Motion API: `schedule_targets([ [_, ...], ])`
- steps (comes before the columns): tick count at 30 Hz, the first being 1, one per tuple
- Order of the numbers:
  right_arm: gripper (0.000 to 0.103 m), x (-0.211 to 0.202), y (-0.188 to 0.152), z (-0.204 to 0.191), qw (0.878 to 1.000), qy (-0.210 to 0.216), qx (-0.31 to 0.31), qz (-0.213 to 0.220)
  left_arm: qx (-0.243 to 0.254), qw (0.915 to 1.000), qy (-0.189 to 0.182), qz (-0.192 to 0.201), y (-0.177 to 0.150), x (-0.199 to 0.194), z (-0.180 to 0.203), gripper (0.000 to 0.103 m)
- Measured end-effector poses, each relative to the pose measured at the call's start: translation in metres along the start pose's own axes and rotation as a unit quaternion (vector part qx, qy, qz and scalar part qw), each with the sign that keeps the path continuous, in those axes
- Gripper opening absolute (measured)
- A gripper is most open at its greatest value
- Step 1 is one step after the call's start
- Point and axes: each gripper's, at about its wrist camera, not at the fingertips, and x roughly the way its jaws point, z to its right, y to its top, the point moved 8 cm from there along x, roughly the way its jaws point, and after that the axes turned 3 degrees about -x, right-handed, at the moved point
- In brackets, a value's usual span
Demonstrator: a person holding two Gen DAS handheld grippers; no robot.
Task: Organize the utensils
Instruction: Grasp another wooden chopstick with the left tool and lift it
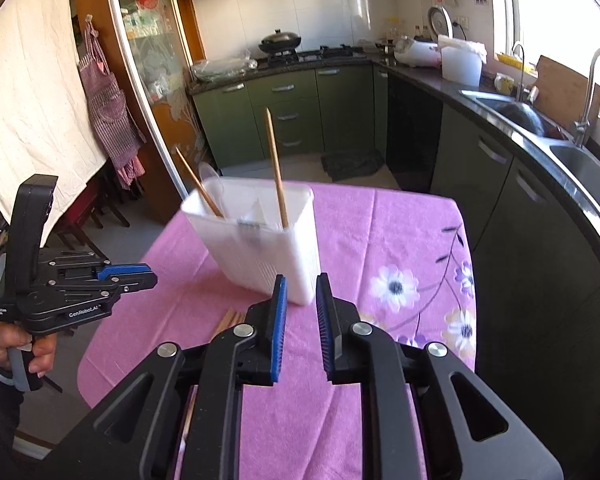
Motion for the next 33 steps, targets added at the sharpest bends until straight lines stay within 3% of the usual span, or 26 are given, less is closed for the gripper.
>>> schedule_targets([
  [3,0.016,0.025,-0.032,0.010,0.999,0.010,0.018,-0.035,-0.007,0.9986,-0.002,-0.051,-0.027,0.034,0.000,0.012],
  [8,0.016,0.049,-0.060,0.007,0.998,0.020,0.019,-0.064,-0.011,0.9960,0.010,-0.088,-0.048,0.067,0.003,0.012],
  [20,0.016,0.051,-0.062,0.005,0.997,0.032,0.018,-0.071,-0.004,0.9914,0.046,-0.122,-0.056,0.094,0.009,0.012],
  [33,0.015,0.051,-0.065,-0.002,0.996,0.036,0.011,-0.078,0.001,0.9892,0.052,-0.137,-0.055,0.107,0.019,0.009],
])
